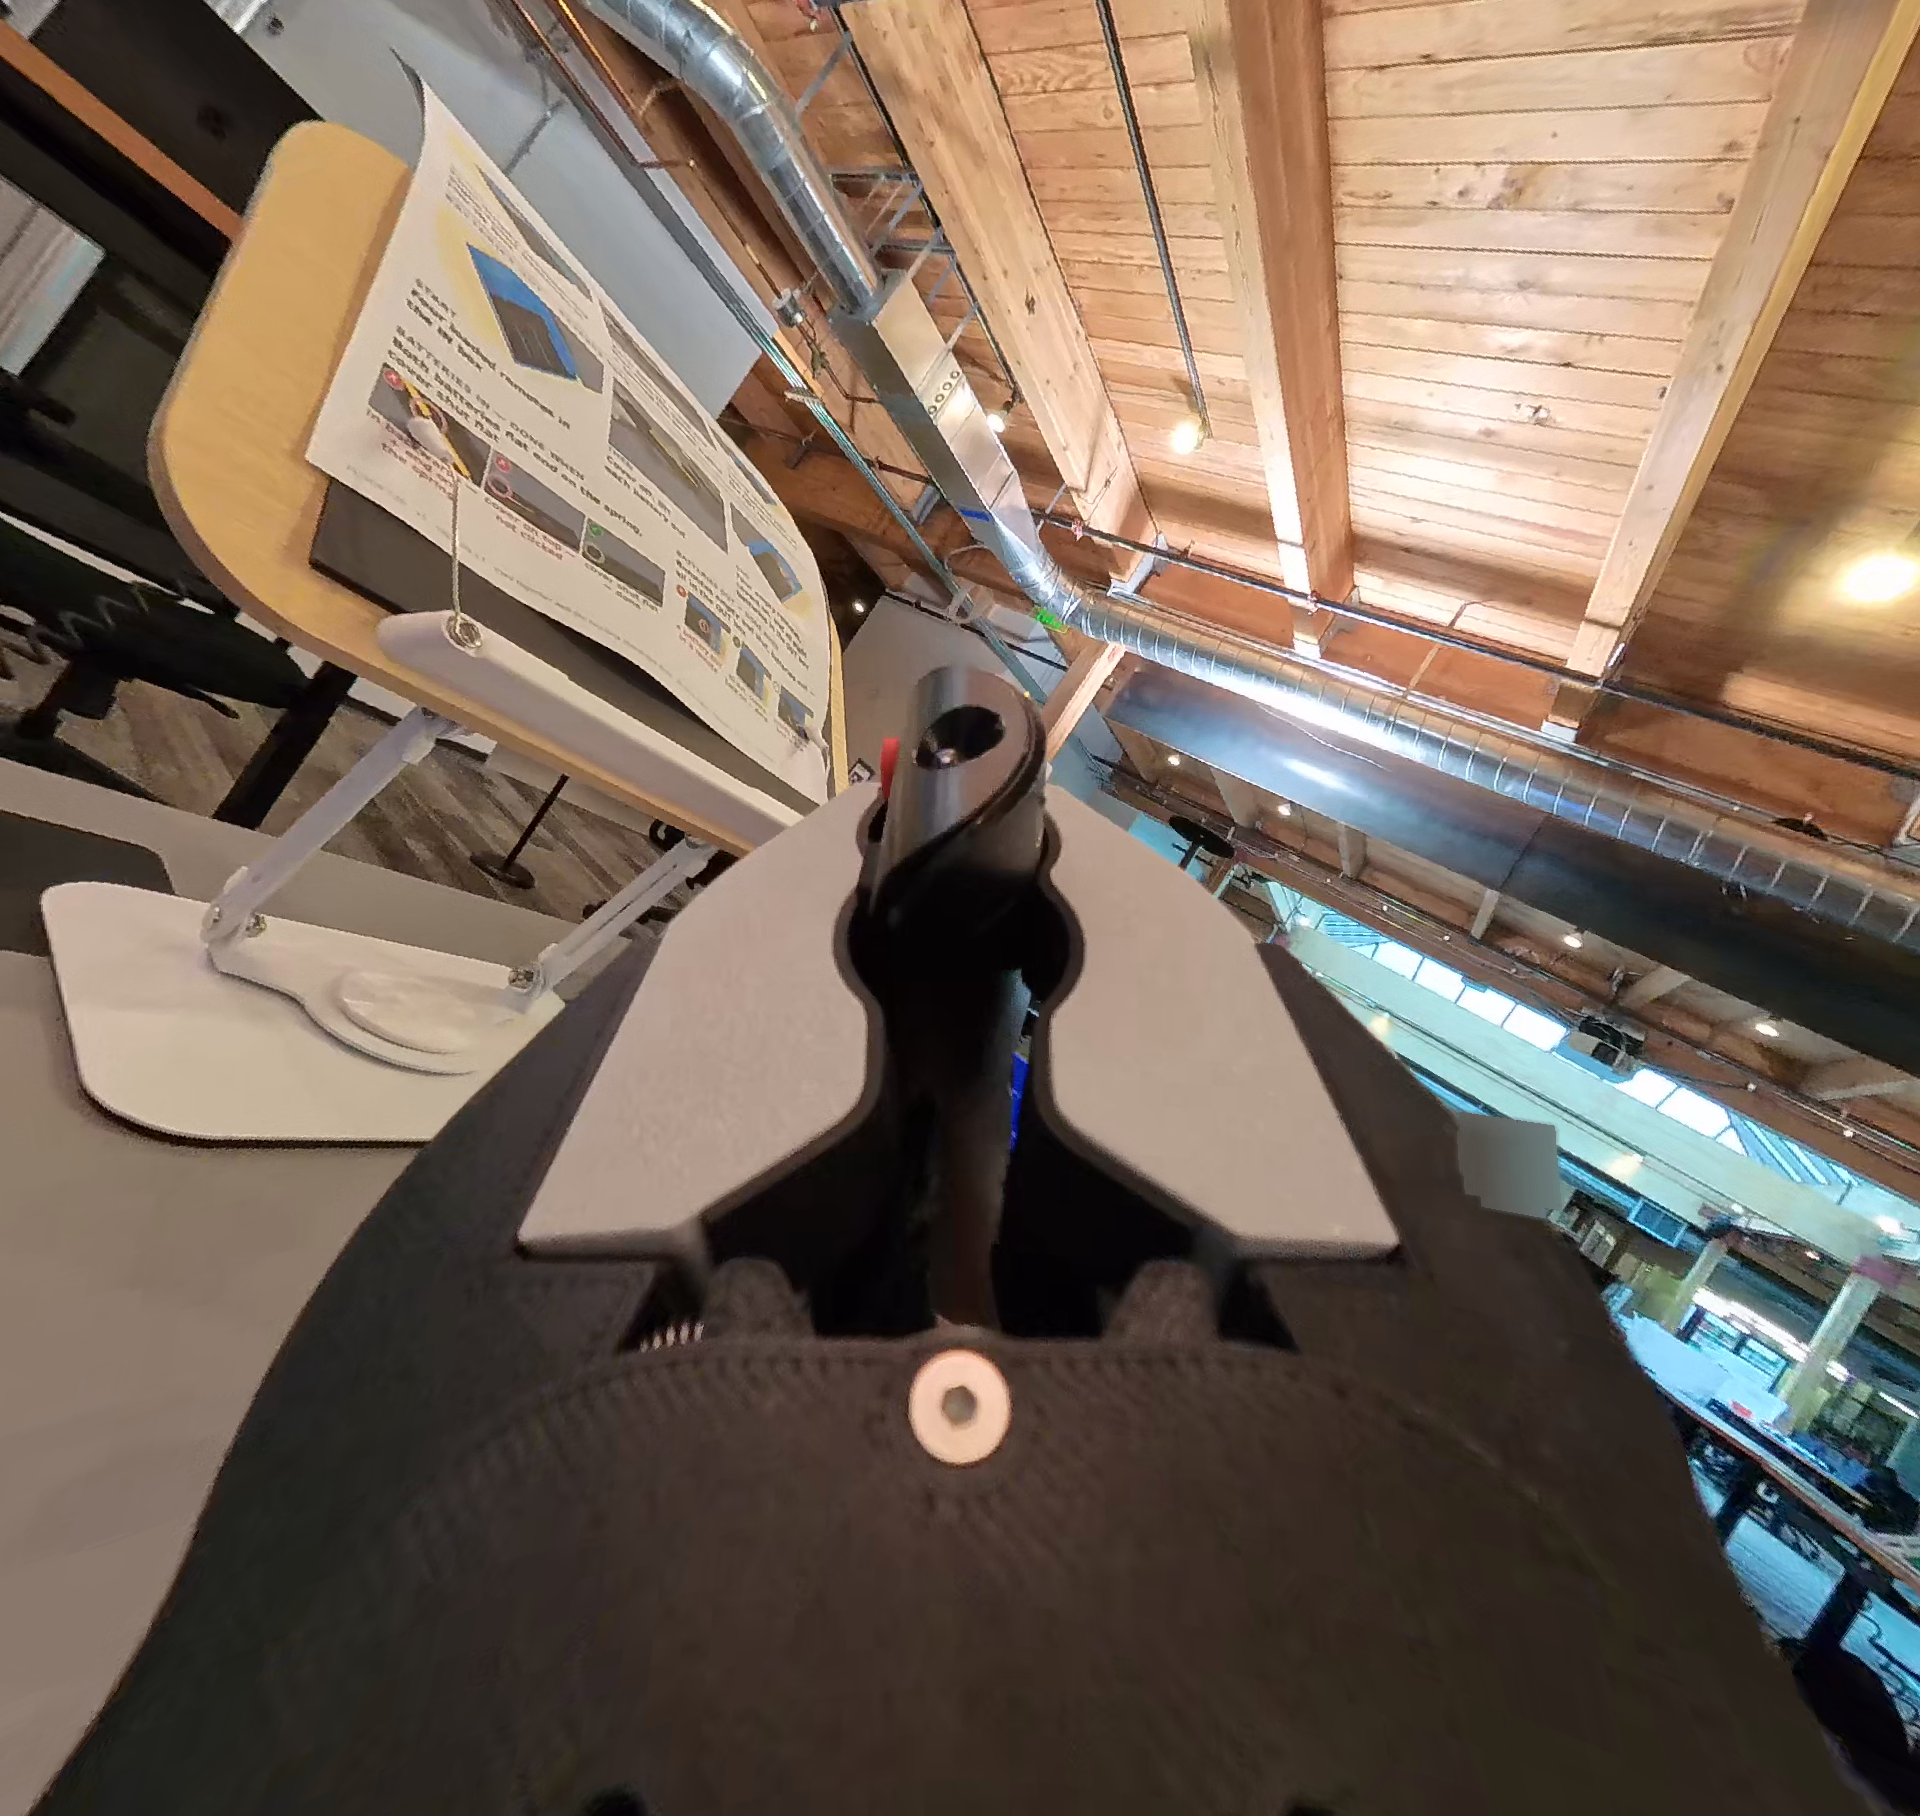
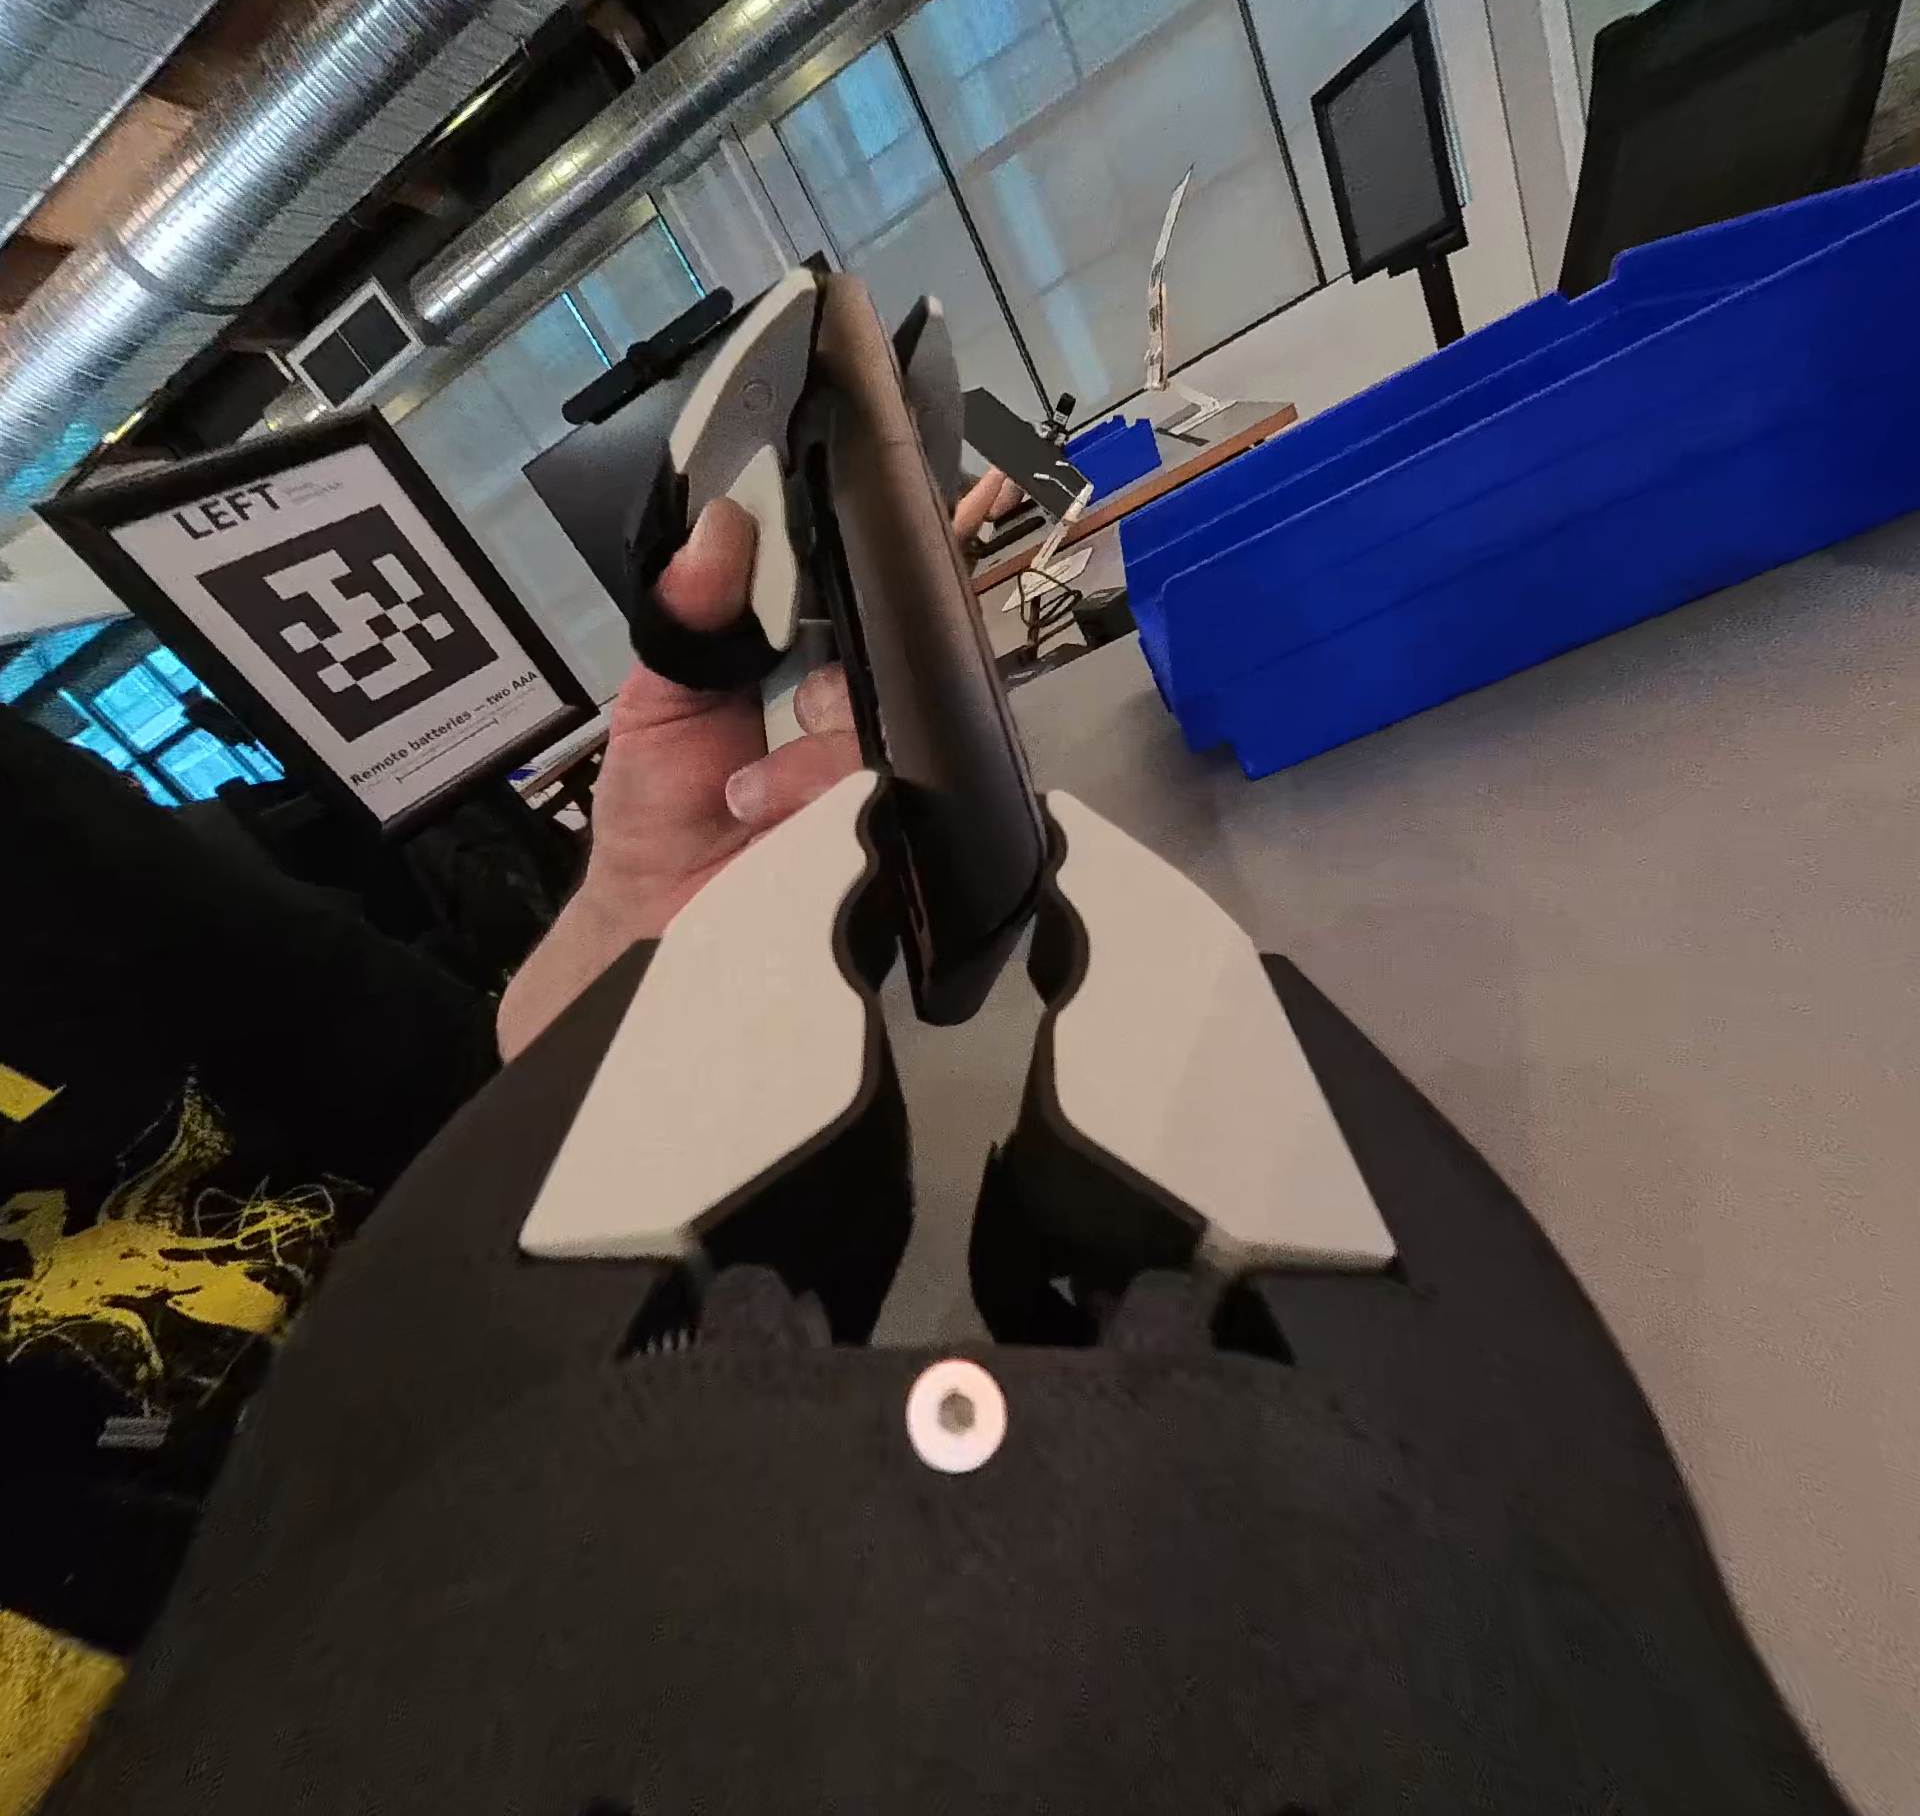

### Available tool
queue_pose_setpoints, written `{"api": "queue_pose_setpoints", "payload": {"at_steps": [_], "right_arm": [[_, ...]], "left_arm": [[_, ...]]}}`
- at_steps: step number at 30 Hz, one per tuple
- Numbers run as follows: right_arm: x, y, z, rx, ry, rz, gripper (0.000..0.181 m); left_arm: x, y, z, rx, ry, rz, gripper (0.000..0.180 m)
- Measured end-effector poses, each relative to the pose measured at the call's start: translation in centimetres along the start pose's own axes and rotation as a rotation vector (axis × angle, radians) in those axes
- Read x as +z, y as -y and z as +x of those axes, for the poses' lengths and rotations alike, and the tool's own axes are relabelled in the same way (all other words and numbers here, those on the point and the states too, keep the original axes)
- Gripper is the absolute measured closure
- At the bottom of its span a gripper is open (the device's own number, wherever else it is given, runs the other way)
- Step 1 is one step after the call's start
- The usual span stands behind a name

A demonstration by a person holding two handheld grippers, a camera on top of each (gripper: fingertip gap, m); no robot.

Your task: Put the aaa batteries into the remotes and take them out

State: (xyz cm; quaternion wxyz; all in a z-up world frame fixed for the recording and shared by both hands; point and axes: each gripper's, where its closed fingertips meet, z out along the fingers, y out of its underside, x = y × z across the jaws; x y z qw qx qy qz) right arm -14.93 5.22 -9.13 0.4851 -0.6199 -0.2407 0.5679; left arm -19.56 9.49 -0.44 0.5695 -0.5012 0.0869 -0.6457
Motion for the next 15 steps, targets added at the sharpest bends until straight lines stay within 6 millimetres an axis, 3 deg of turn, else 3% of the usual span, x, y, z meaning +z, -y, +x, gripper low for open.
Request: {"api": "queue_pose_setpoints", "payload": {"at_steps": [10,15], "right_arm": [[-0.7,-0.7,-0.6,-0.029,0.037,-0.028,0.160],[-0.8,-0.6,0.0,-0.084,-0.051,-0.035,0.157]], "left_arm": [[0.4,-0.5,0.1,-0.058,-0.022,-0.021,0.158],[0.2,0.6,0.4,0.024,0.005,0.009,0.157]]}}
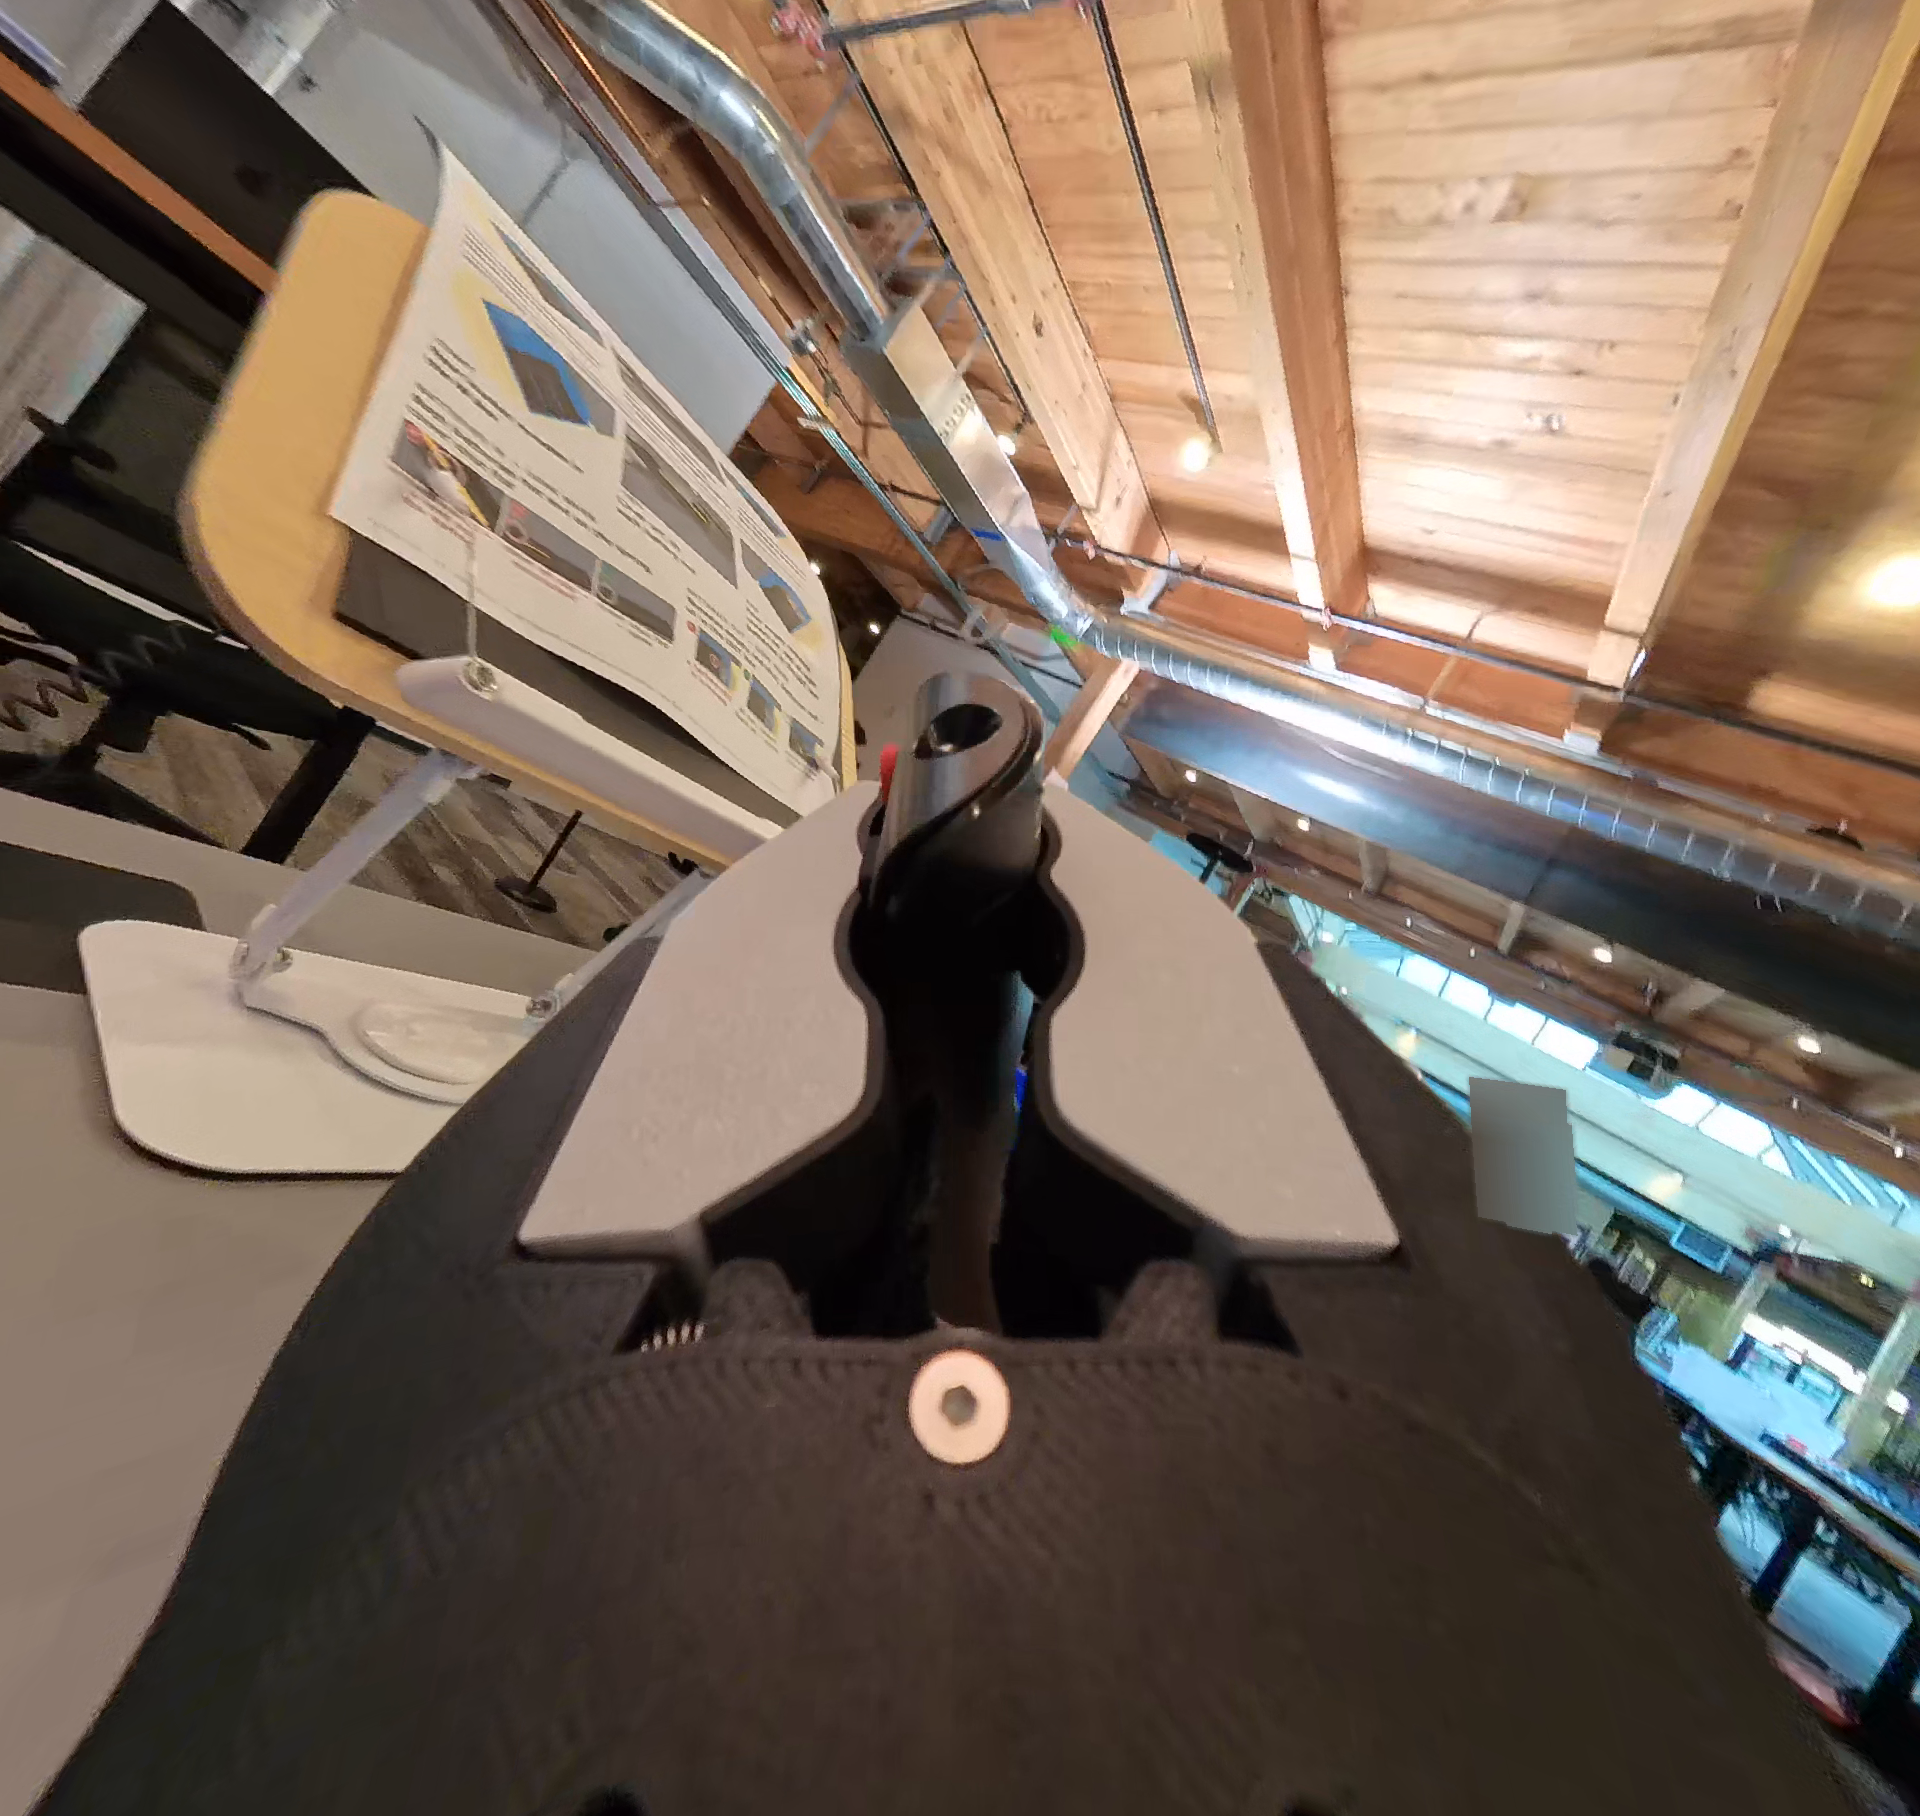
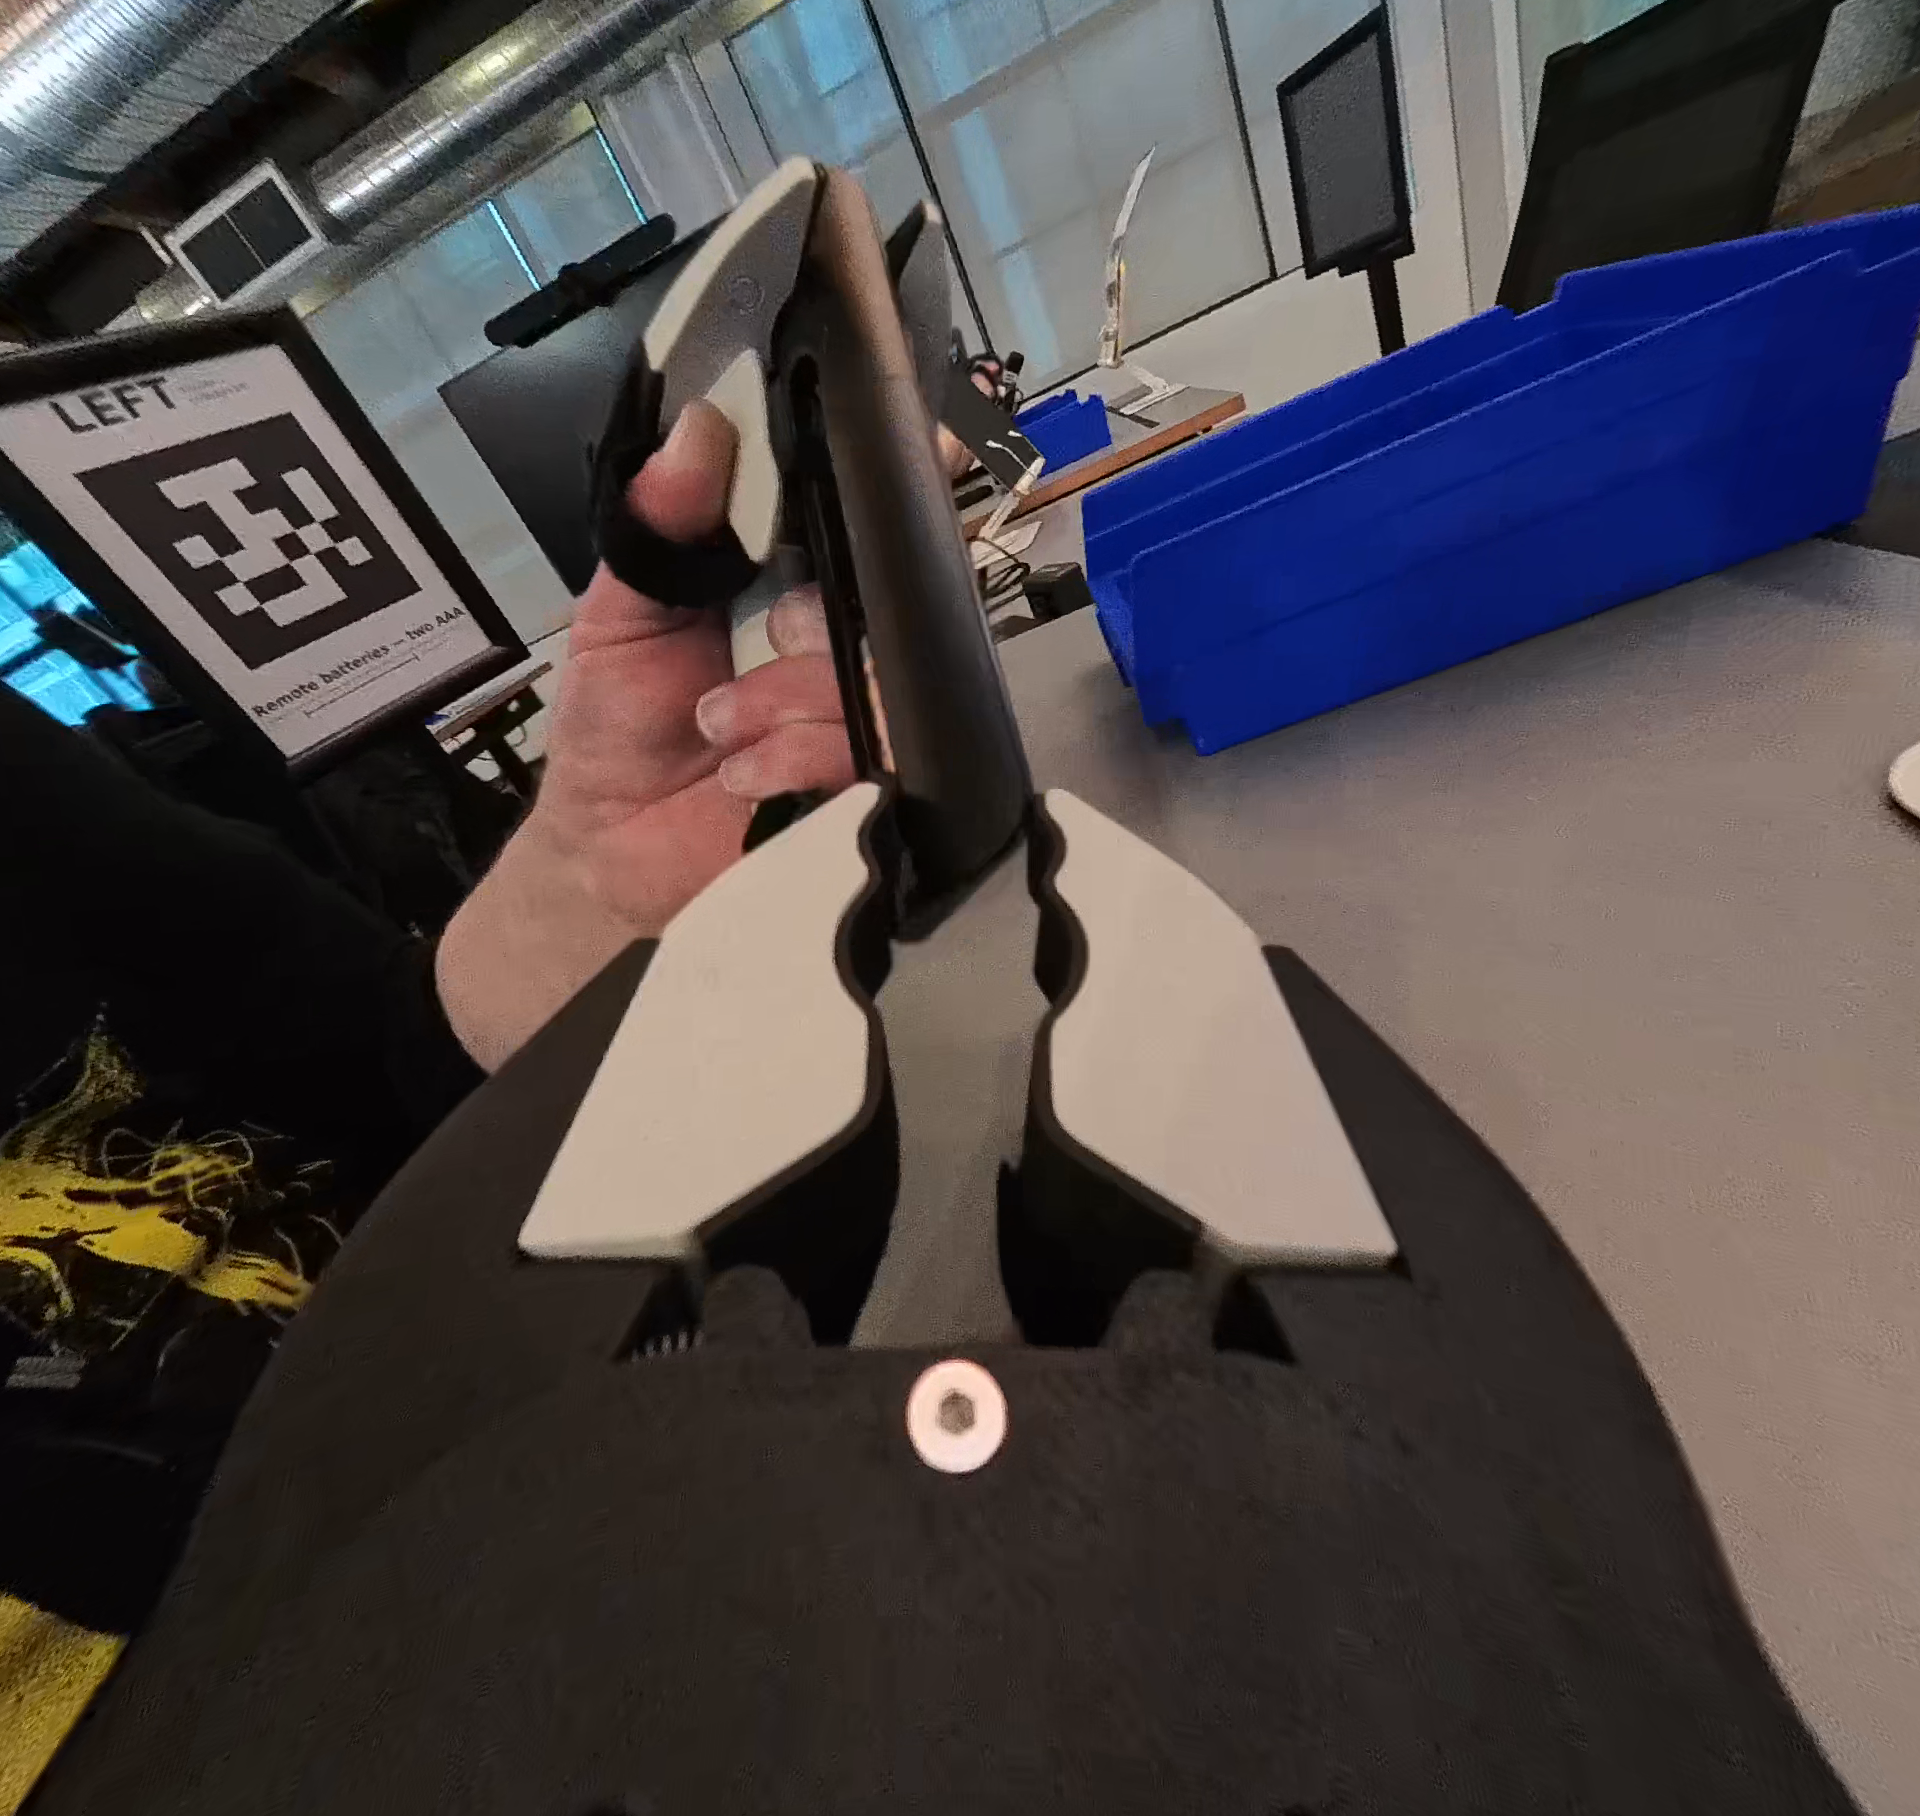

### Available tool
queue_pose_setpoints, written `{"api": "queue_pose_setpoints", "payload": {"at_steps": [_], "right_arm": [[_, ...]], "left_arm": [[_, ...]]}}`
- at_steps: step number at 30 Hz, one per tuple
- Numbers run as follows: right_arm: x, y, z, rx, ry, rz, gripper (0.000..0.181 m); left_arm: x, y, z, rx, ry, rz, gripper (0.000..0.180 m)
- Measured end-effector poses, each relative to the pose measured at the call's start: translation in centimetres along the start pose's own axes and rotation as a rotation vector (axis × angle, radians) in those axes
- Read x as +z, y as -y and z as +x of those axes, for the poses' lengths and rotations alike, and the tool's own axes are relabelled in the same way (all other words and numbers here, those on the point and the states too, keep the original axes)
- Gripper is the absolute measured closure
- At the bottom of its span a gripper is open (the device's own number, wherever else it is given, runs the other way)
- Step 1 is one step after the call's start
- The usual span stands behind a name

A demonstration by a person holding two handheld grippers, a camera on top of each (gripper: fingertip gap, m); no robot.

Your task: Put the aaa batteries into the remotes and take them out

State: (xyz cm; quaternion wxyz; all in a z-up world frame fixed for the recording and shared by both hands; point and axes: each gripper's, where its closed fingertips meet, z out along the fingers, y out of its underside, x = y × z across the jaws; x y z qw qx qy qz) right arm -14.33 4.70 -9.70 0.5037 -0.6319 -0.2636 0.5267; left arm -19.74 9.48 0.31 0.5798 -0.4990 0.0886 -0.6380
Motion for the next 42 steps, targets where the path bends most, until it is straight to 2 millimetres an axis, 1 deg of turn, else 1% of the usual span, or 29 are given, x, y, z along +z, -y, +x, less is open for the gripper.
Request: {"api": "queue_pose_setpoints", "payload": {"at_steps": [2,5,7,8,10,11,13,16,17,19,22,23,25,26,27,28,30,31,33,34,37,39,40,42], "right_arm": [[-0.4,0.0,0.0,-0.016,-0.021,-0.022,0.159],[0.2,-0.9,0.2,-0.116,-0.126,-0.120,0.157],[0.2,-1.0,0.3,-0.119,-0.139,-0.120,0.157],[0.3,-1.5,0.3,-0.116,-0.138,-0.163,0.157],[0.4,-1.7,0.2,-0.169,-0.157,-0.185,0.158],[0.5,-1.8,0.4,-0.162,-0.167,-0.199,0.159],[0.4,-2.7,0.9,-0.172,-0.196,-0.252,0.159],[0.4,-2.9,1.2,-0.188,-0.233,-0.282,0.159],[0.4,-3.3,1.5,-0.198,-0.255,-0.316,0.159],[0.3,-3.7,1.8,-0.248,-0.295,-0.379,0.159],[0.1,-4.2,2.7,-0.346,-0.378,-0.491,0.160],[0.0,-4.6,3.0,-0.351,-0.394,-0.523,0.160],[-0.4,-4.6,3.6,-0.351,-0.434,-0.520,0.161],[-0.5,-4.9,3.9,-0.358,-0.448,-0.550,0.161],[-0.4,-4.9,4.1,-0.347,-0.444,-0.543,0.160],[-0.2,-4.8,4.2,-0.322,-0.436,-0.511,0.160],[-0.2,-4.9,4.7,-0.260,-0.440,-0.504,0.159],[-0.2,-5.0,4.8,-0.271,-0.444,-0.519,0.159],[-0.1,-4.9,4.2,-0.313,-0.425,-0.514,0.160],[-0.2,-4.7,4.0,-0.321,-0.414,-0.511,0.166],[-0.1,-3.4,3.0,-0.394,-0.416,-0.475,0.161],[1.0,-3.0,2.3,-0.445,-0.409,-0.466,0.159],[1.6,-3.1,2.2,-0.466,-0.412,-0.469,0.156],[2.2,-3.3,2.8,-0.527,-0.462,-0.498,0.155]], "left_arm": [[-0.2,0.3,-0.2,-0.004,0.015,0.005,0.157],[-0.1,0.4,0.0,0.028,0.033,-0.005,0.157],[-0.2,0.4,-0.4,0.022,0.052,-0.007,0.157],[-0.3,0.2,-0.5,0.021,0.058,-0.011,0.157],[-0.2,0.2,-0.5,0.019,0.054,-0.011,0.157],[-0.2,0.1,-0.5,0.024,0.057,-0.016,0.157],[-0.2,-0.5,-0.8,0.040,0.072,-0.041,0.157],[-0.3,-0.8,-1.2,0.040,0.081,-0.049,0.157],[-0.2,-1.0,-1.3,0.050,0.089,-0.059,0.156],[-0.3,-1.4,-1.6,0.053,0.095,-0.073,0.156],[-0.3,-2.1,-2.0,0.078,0.113,-0.098,0.153],[-0.3,-2.4,-2.1,0.098,0.124,-0.111,0.157],[-0.3,-2.9,-2.8,0.074,0.144,-0.122,0.157],[-0.4,-3.1,-3.4,0.060,0.159,-0.123,0.157],[-0.4,-3.1,-3.9,0.054,0.176,-0.119,0.157],[-0.5,-3.0,-4.4,0.040,0.191,-0.116,0.157],[-0.8,-3.3,-5.9,-0.019,0.240,-0.118,0.157],[-1.0,-3.5,-6.6,-0.048,0.261,-0.114,0.157],[-1.3,-3.5,-7.6,-0.093,0.288,-0.098,0.157],[-1.4,-3.4,-7.9,-0.106,0.296,-0.088,0.157],[-1.5,-3.4,-8.2,-0.115,0.303,-0.084,0.157],[-1.3,-3.4,-7.8,-0.098,0.295,-0.091,0.157],[-1.2,-3.5,-7.6,-0.090,0.293,-0.093,0.157],[-1.1,-3.6,-7.4,-0.088,0.287,-0.097,0.157]]}}
